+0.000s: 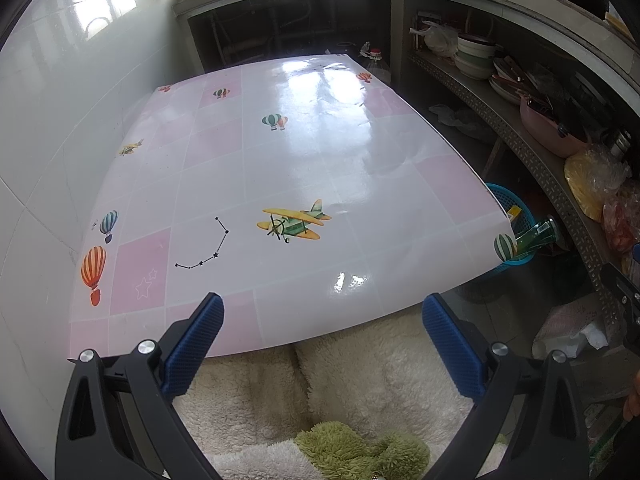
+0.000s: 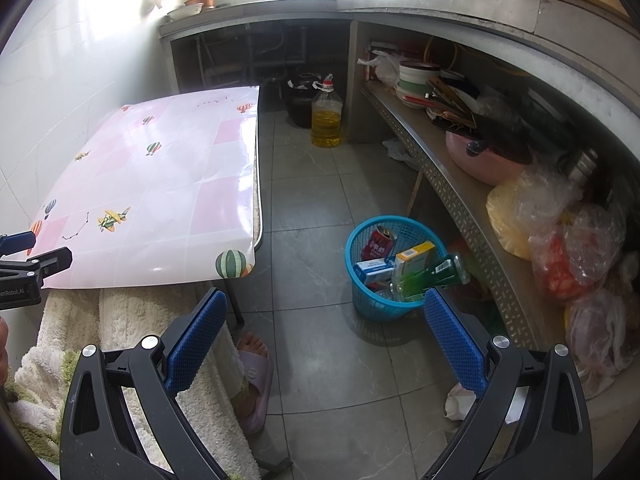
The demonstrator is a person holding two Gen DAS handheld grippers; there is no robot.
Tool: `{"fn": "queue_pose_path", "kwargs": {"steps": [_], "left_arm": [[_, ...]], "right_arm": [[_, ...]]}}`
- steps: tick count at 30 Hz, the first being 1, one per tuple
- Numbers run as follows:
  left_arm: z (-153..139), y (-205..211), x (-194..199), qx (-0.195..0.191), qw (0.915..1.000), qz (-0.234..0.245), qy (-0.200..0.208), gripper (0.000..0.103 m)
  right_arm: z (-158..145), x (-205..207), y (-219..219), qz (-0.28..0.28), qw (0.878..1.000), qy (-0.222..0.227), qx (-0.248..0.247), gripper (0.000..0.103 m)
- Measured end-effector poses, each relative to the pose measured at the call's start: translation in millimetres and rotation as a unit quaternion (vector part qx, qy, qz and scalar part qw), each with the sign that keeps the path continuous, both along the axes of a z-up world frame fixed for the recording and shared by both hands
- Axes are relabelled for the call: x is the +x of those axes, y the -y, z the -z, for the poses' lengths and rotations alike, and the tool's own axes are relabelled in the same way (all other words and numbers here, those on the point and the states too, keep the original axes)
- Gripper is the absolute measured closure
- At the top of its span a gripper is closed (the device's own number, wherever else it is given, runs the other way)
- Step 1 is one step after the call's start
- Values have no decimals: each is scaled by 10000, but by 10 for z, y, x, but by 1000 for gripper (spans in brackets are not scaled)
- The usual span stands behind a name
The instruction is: Collect trash
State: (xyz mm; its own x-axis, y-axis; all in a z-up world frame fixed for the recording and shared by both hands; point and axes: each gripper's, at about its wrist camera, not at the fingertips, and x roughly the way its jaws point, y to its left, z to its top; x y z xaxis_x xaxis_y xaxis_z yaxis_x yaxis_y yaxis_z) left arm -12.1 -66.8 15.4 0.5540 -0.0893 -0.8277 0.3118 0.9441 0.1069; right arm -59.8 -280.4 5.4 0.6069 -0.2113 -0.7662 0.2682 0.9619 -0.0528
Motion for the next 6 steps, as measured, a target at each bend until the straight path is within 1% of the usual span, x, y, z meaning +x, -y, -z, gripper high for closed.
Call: {"fn": "queue_pose_path", "kwargs": {"steps": [6], "left_arm": [[-9,-2,32,-8,10000,13,-39,6]], "right_arm": [[0,0,-1,3,10000,2,3,8]]}}
